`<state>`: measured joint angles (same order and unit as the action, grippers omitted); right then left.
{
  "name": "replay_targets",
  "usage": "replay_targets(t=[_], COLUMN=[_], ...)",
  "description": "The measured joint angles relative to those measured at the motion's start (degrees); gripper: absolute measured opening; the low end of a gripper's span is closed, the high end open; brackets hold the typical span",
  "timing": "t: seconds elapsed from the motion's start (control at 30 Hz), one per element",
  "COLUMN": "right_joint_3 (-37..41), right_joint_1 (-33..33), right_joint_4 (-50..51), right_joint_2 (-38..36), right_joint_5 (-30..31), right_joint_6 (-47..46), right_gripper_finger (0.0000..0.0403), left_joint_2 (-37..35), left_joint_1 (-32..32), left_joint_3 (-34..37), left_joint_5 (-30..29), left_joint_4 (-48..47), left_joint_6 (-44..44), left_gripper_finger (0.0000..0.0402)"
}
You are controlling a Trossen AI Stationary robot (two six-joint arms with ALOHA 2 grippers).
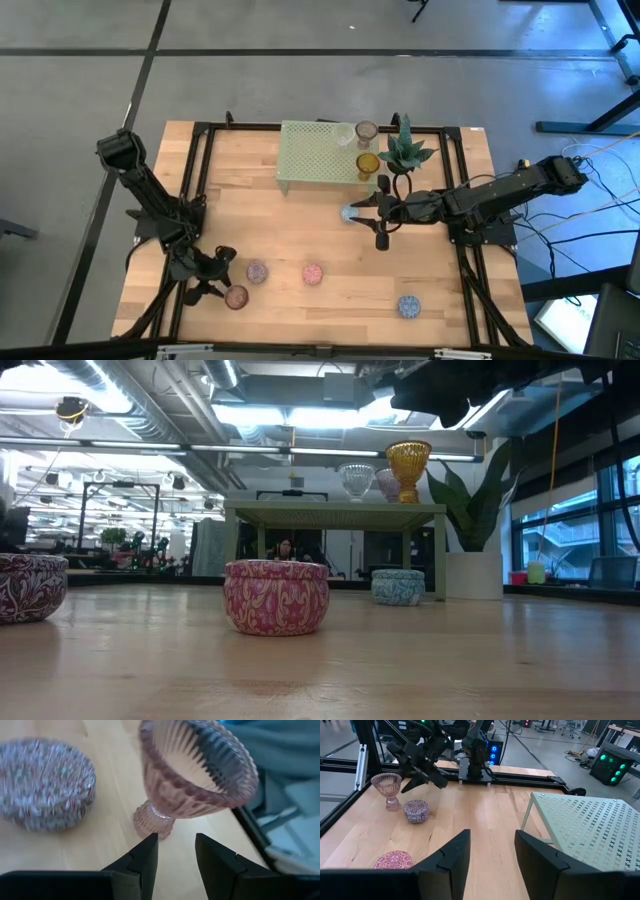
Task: Pick & Place candle stick holders
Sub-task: Align the purple glass candle holder with the transparent glass candle holder on the shelf
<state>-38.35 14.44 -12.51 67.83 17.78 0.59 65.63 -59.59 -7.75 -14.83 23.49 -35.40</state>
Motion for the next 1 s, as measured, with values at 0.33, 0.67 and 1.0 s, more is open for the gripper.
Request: replay_targets(t=[0.33, 0.67, 1.0], right_joint_3=[0.00, 0.00, 0.00], right_joint_1=[0.00, 0.00, 0.00], right_joint_4=[0.00, -0.09, -0.11], right_joint_2=[0.00, 0.00, 0.00], right_joint_5=[0.00, 0.00, 0.00], right_joint_6=[0.06, 0.03, -0.08], right_gripper_finger=[0.0159, 0.0159, 0.0159], left_joint_2=[0.00, 0.01, 0.33], left_joint_1=[1.10, 3.61, 3.23], left_joint_3=[0.00, 0.00, 0.00], left_joint_5=[-5.76, -7.23, -7.85], left_joint_4=[0.02, -0.61, -0.59], left_joint_6=[-4.96, -15.61, -17.62], left_gripper_finger=[0.0127, 0.0127, 0.0183])
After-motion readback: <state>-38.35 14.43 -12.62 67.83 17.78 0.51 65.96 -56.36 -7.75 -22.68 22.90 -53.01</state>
